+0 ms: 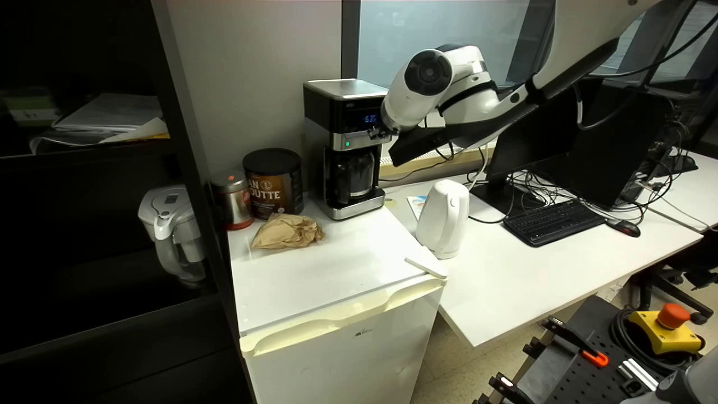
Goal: Press a button on the coffee maker
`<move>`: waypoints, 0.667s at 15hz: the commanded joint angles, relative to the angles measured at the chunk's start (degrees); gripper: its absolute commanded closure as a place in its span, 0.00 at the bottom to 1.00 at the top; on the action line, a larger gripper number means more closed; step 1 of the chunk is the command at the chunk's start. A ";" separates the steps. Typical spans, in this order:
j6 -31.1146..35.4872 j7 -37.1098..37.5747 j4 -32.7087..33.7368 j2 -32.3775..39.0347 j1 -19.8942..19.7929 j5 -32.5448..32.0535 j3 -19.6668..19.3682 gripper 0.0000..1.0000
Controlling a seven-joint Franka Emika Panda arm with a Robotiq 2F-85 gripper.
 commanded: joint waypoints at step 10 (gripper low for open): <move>13.89 -30.09 -21.91 -15.31 -1.56 26.90 -3.53 1.00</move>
